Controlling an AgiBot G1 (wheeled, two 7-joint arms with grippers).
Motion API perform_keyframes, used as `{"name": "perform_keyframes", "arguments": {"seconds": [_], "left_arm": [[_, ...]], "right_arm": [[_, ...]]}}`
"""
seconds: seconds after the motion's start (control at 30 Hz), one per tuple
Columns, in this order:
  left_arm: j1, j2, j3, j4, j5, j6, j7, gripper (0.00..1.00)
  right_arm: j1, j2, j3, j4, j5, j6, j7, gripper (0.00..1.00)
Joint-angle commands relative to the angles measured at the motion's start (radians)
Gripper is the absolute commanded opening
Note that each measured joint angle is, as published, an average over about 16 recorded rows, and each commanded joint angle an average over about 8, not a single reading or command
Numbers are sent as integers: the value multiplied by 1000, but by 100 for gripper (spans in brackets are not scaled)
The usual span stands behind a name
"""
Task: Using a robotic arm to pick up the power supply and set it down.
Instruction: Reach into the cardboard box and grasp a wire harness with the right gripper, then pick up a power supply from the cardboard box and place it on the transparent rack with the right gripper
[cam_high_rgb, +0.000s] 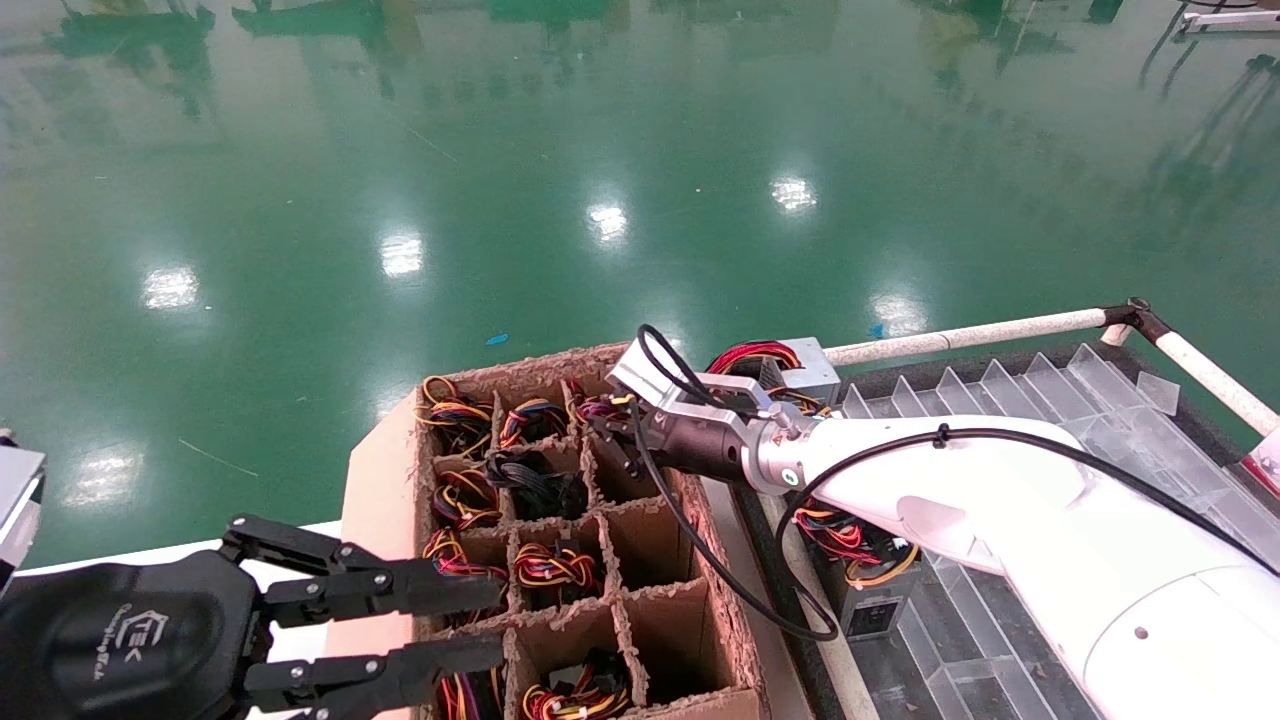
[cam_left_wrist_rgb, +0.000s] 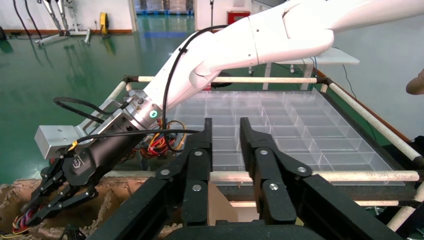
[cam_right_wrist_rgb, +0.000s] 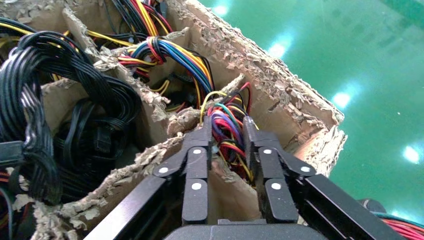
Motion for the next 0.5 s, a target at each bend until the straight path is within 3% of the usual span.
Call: {"name": "perform_keyframes", "arguments": {"seconds": [0.03, 0.5], "left_arm": [[0, 0, 0, 0, 0, 0, 0, 100], [0, 0, 1, 0, 0, 0, 0, 100]], "right_arm": [[-1, 0, -12, -3, 12, 5, 1, 0], [19, 2, -65, -14, 104, 15, -4, 0]]}}
